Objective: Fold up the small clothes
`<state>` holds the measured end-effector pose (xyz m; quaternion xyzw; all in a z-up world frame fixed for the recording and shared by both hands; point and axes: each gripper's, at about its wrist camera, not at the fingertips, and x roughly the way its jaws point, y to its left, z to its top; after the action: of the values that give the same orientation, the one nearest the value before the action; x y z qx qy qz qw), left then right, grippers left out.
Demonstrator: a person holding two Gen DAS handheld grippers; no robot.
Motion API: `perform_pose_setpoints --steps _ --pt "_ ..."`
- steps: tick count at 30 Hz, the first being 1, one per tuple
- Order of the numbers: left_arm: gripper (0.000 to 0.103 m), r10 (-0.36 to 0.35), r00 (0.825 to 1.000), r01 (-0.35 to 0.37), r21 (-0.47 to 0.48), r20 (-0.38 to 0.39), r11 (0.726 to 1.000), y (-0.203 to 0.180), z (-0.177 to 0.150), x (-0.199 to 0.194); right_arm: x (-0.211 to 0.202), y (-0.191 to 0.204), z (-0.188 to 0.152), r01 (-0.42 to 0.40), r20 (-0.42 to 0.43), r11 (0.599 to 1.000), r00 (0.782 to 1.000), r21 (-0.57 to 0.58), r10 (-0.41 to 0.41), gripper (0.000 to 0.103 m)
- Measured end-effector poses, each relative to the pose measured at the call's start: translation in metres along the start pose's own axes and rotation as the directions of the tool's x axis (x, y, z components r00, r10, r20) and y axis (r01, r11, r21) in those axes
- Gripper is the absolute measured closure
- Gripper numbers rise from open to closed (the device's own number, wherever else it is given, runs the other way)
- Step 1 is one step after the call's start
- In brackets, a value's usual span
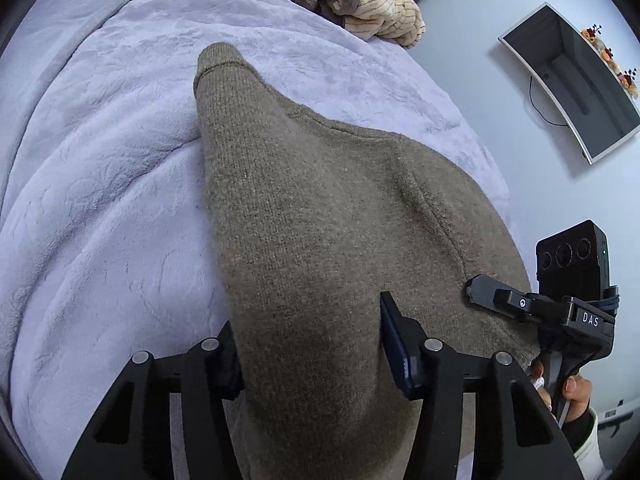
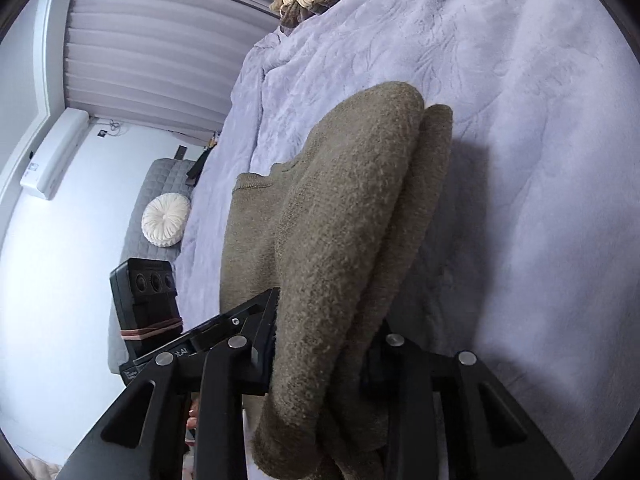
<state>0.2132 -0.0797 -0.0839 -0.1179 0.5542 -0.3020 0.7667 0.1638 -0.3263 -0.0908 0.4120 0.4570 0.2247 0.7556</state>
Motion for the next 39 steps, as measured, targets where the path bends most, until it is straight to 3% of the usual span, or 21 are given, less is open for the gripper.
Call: perform_pose_setpoints --steps 8,15,24,27,32,34,38,39 --pt "0.048 -0.01 0.999 0.009 0.032 0.033 0.999 -0.017 -0.016 -0.065 -0.025 0.046 -0.025 -0.086 0.014 0.996 0.996 0.0 0.086 0.07" --pt "0.048 0.001 1.0 -0.002 0.016 0.031 1.0 -0.016 -0.043 -0.135 -0.032 0.085 -0.06 -0.174 -0.023 0.984 0.984 0.047 0.176 0.07" --pt "0.048 0.04 0.999 -0.04 -0.059 -0.003 0.997 0.027 -0.097 -0.182 0.015 0.101 -0.114 -0.247 -0.127 0.956 0.955 0.158 0.267 0.07" --pt "0.048 0.069 0.997 -0.071 -0.089 -0.027 0.993 0.047 -0.117 -0.172 0.041 0.1 -0.129 -0.214 -0.17 0.965 0.956 0.15 0.239 0.07" --pt "0.048 0.139 0.99 -0.143 -0.133 -0.034 0.981 0.08 -0.142 -0.149 0.075 0.091 -0.135 -0.086 -0.226 0.992 0.968 0.088 0.104 0.07" --pt "0.048 0.183 0.983 -0.184 -0.153 -0.021 0.971 0.091 -0.15 -0.147 0.081 0.084 -0.133 -0.024 -0.223 0.997 0.974 0.07 0.039 0.068" --pt "0.045 0.189 0.982 -0.182 -0.177 0.024 0.967 0.104 -0.161 -0.153 0.076 0.074 -0.128 0.041 -0.204 0.998 0.979 0.047 -0.03 0.067" --pt "0.045 0.195 0.98 -0.185 -0.182 0.033 0.966 0.105 -0.163 -0.154 0.072 0.074 -0.128 0.074 -0.195 0.997 0.978 0.023 -0.068 0.063"
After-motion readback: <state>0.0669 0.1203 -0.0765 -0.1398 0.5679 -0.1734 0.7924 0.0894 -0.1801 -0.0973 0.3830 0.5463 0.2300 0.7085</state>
